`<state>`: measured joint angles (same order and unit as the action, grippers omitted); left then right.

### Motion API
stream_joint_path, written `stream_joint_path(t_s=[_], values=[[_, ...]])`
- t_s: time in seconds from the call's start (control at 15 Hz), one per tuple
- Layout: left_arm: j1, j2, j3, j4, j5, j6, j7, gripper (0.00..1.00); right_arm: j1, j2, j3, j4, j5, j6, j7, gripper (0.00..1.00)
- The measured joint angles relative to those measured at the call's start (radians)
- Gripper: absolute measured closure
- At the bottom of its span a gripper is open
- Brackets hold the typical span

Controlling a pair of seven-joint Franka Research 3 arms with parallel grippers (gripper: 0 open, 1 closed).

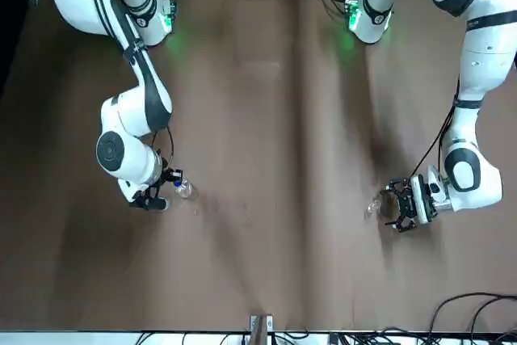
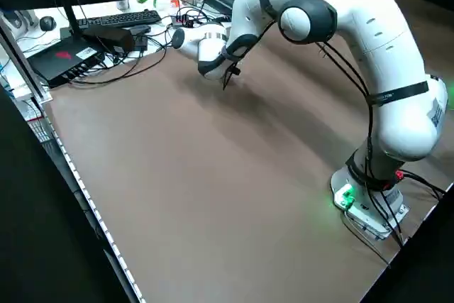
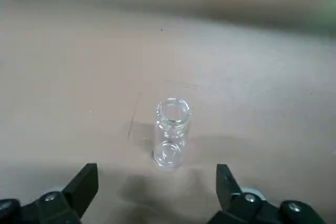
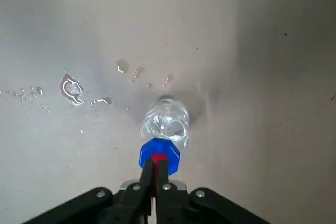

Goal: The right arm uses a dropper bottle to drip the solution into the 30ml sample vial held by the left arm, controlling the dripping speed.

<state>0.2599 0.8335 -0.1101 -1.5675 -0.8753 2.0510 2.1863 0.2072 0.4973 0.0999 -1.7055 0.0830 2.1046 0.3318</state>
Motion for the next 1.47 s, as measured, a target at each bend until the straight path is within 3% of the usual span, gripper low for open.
stream_joint_path(t_s=[0.4,0.67,1.0,1.27,1.33,1.47], values=[[-0.008,0.016,-0.002,0.0,-0.1,-0.001,0.16,0.01,0.0,0.0,-0.001,0.0,0.0,-0.001,0.0,0.96],[-0.02,0.023,-0.002,0.0,-0.107,-0.002,0.181,0.01,0.0,0.0,-0.002,0.0,0.0,-0.001,0.0,0.89],[-0.03,0.033,-0.002,0.0,-0.128,-0.002,0.181,0.04,0.0,0.0,-0.002,0.0,0.0,0.0,0.001,0.88],[-0.03,0.033,-0.002,0.001,-0.135,-0.001,0.181,0.3,0.0,0.0,-0.003,0.001,0.0,0.0,0.001,0.86],[-0.03,0.033,-0.002,0.001,-0.135,-0.001,0.181,0.3,0.0,0.0,-0.003,0.001,0.0,0.0,0.001,0.85],[-0.03,0.033,-0.002,0.003,-0.135,-0.001,0.181,0.39,0.0,0.0,-0.003,0.001,0.0,0.0,0.001,0.85]])
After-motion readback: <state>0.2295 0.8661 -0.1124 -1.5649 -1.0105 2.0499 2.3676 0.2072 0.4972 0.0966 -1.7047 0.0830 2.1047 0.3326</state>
